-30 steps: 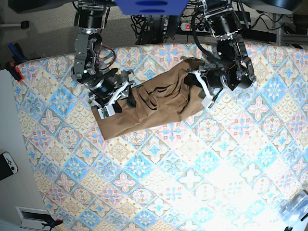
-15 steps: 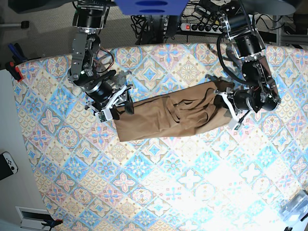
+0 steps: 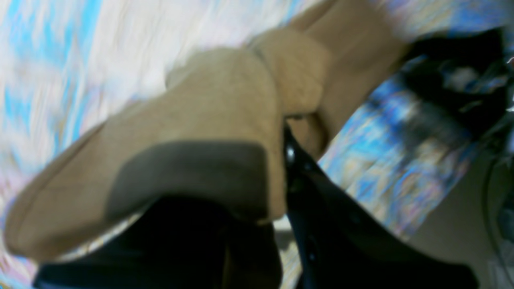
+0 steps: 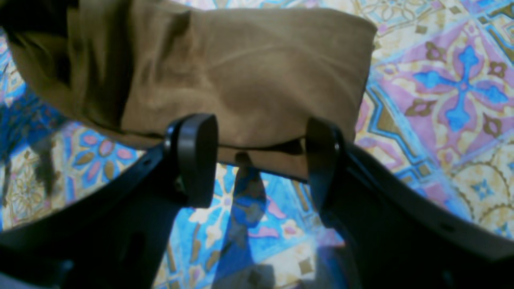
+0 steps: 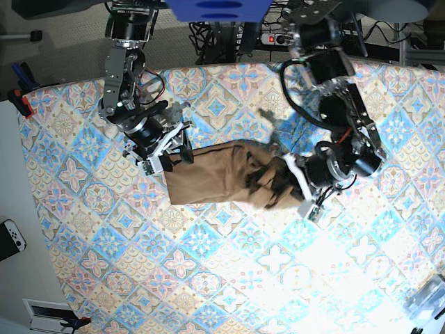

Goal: Layout the t-shirt on the table in an organized manner, then fold the t-shirt properly
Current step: 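Fold the lifted end with the left gripper over toward the right gripper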

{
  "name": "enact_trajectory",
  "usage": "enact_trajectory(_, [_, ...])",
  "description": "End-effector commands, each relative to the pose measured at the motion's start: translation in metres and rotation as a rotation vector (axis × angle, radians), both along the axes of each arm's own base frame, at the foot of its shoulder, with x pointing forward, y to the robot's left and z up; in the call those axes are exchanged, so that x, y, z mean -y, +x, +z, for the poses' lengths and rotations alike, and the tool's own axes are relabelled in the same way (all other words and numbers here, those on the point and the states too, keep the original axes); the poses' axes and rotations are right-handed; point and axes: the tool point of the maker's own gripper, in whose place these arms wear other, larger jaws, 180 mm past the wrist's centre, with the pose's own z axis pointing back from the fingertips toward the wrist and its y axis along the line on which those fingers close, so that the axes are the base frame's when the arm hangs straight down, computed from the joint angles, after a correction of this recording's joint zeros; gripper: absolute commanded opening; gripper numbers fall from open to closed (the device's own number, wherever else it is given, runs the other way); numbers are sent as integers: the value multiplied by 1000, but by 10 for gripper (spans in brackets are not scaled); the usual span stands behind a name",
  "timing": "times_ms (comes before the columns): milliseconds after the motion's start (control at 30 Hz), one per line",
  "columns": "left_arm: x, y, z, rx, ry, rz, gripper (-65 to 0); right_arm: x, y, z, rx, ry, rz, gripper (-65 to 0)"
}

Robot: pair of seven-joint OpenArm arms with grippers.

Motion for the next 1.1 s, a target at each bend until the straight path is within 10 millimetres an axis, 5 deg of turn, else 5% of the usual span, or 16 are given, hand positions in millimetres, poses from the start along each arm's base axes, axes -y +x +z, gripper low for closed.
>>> enact_trajectory(0, [5, 5, 21, 60, -20, 9, -650, -1, 8, 13, 47, 23, -2, -313])
enact_trajectory(400, [81, -6, 26, -124, -173, -11, -650, 1, 5, 4, 22, 27, -8, -315])
enact_trajectory(667, [101, -8, 23, -205, -224, -1, -650, -1, 4, 4, 20, 28, -2, -315])
enact_trajectory(967, [120, 5, -12, -368, -241, -30, -650, -1, -7, -5, -9, 28, -3, -315])
enact_trajectory(1067, [133, -2, -12, -371, -219, -78, -523, 0, -7, -6, -11, 27, -7, -315])
